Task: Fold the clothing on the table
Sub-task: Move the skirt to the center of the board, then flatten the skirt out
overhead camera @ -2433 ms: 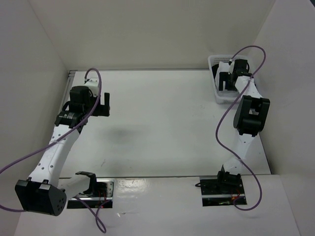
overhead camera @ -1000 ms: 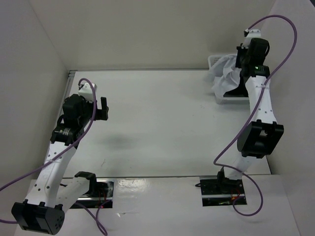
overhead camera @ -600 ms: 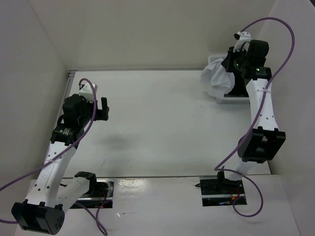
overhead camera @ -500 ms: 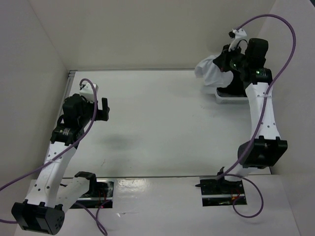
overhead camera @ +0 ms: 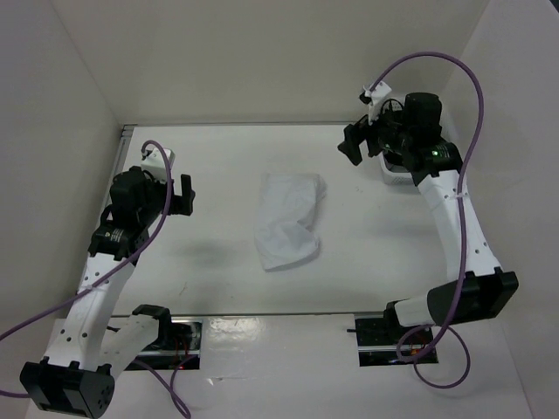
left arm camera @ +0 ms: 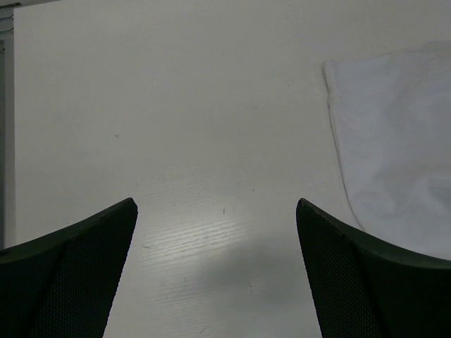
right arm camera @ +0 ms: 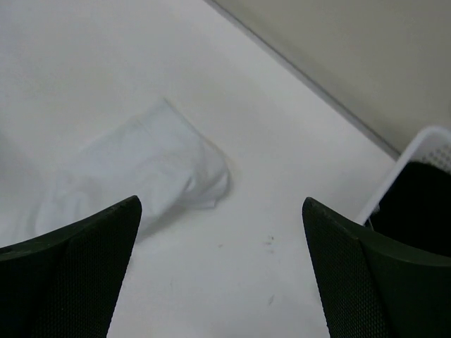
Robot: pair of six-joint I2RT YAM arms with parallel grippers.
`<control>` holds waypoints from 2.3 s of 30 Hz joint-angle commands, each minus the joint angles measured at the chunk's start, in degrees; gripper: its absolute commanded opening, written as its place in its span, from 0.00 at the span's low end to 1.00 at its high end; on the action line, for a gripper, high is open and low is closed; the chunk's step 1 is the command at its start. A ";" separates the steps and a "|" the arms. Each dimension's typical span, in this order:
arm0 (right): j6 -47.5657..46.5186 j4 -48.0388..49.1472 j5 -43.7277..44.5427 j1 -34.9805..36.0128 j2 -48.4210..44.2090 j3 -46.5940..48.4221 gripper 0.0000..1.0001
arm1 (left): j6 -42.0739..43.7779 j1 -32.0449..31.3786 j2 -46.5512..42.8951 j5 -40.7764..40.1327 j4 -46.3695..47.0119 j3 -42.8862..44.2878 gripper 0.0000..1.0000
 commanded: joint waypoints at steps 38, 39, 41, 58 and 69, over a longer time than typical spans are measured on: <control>2.72 -2.43 12.33 -0.65 -23.92 -35.33 0.99 | -2.86 -9.03 64.87 25.00 13.09 33.57 0.93; 2.72 -2.43 12.33 -0.65 -23.40 -35.33 0.99 | -2.86 -9.55 65.57 25.00 13.61 33.57 0.92; 2.72 -2.43 12.33 -0.65 -23.40 -35.33 0.99 | -1.64 -9.56 68.03 26.04 12.92 36.37 0.89; 2.72 -2.43 12.86 -0.65 -23.92 -35.33 0.99 | -1.37 -9.56 81.66 25.26 5.53 48.68 0.74; 3.25 -1.90 13.39 -0.65 -23.40 -35.33 0.99 | -0.32 -10.08 84.64 27.72 3.60 51.06 0.58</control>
